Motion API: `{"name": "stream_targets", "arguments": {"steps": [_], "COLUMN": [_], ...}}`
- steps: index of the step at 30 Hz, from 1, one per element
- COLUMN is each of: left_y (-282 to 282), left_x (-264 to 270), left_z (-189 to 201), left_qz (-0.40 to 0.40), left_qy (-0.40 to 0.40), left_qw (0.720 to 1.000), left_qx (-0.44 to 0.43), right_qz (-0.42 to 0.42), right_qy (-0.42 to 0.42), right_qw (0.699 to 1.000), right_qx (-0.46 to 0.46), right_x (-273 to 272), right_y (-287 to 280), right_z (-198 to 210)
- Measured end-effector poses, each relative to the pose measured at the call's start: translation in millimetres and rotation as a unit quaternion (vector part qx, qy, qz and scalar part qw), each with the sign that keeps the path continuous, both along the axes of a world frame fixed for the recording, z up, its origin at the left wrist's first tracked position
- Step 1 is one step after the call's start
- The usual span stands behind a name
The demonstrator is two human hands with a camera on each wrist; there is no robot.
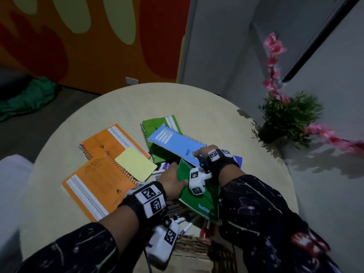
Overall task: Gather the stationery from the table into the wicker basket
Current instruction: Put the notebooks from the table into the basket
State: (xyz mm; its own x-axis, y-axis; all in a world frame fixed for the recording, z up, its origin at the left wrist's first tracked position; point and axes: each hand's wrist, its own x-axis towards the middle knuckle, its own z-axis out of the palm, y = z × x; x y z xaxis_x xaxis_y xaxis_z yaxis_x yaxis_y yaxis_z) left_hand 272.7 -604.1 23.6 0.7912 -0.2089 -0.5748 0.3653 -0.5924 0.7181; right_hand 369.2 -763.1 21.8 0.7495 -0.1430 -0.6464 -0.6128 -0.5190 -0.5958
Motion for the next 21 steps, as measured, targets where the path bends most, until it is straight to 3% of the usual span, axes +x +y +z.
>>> {"name": "stream_targets", "arguments": {"steps": [2,5,6,8,10,12,15,18,21], "left_y": [7,20,25,41,62,83,97,96,89], "left_x": [-2,-8,-10,-22,-44,-68,-118,-165,-196], "left_z": [4,19,26,46,61,72,86,74,40], "left_qz": [0.017,0.044,0.057,0.071,0.071,0.089,0.085,0.057,-0.072], "left_qy": [0.001,-0.022,-0.027,-0.021,-0.013,-0.002,0.012,0.062,0.117], "left_qw": [1.0,0.998,0.996,0.99,0.988,0.983,0.977,0.977,0.979], "left_qx": [-0.021,-0.049,-0.069,-0.116,-0.136,-0.163,-0.194,-0.196,-0.15], "right_qz": [-0.013,0.003,-0.022,-0.069,-0.163,-0.209,-0.143,-0.087,-0.063], "right_qy": [-0.004,-0.023,-0.064,-0.109,-0.162,-0.192,-0.26,-0.318,-0.35], "right_qw": [1.0,0.997,0.995,0.991,0.955,0.919,0.916,0.903,0.892], "right_qx": [0.015,-0.071,-0.07,0.024,0.186,0.273,0.271,0.275,0.278], "right_x": [3,2,1,-7,-22,-33,-66,-101,-134], "right_y": [-2,-7,-8,-6,-5,-13,-35,-65,-88], "right_z": [7,30,40,58,80,106,141,166,188]}}
